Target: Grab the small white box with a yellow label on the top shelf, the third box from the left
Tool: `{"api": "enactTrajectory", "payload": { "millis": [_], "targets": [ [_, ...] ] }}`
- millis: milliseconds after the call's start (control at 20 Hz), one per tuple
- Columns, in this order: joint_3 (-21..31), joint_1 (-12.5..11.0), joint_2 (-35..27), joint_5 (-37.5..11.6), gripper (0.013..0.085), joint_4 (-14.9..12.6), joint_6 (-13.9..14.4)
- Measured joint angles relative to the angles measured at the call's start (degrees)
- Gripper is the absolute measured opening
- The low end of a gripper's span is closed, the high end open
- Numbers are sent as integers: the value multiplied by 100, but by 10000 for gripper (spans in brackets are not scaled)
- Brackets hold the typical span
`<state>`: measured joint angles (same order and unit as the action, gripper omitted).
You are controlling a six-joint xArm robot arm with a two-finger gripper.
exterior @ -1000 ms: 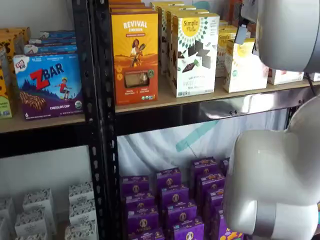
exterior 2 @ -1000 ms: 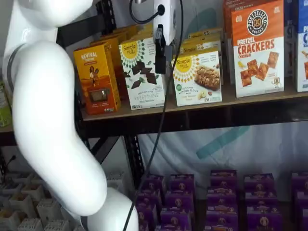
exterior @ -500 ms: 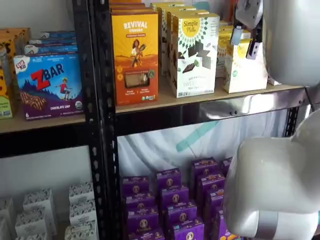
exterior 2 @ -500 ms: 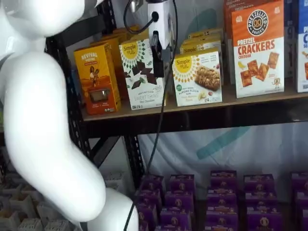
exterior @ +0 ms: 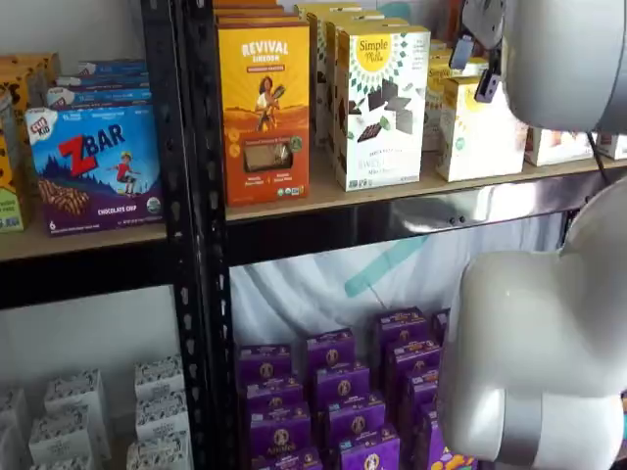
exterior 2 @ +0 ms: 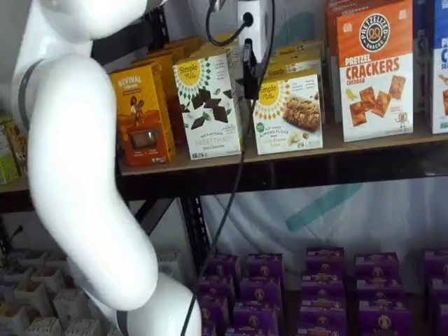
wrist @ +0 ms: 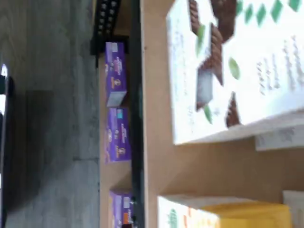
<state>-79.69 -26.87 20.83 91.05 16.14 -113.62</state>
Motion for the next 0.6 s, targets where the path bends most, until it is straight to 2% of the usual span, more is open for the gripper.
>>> {"api": "enactTrajectory", "payload": {
  "millis": [250, 600],
  "targets": [
    [-201, 72, -403, -172, 850, -385, -63],
    [-499, 52, -845, 63, 850, -600, -116]
  ]
}}
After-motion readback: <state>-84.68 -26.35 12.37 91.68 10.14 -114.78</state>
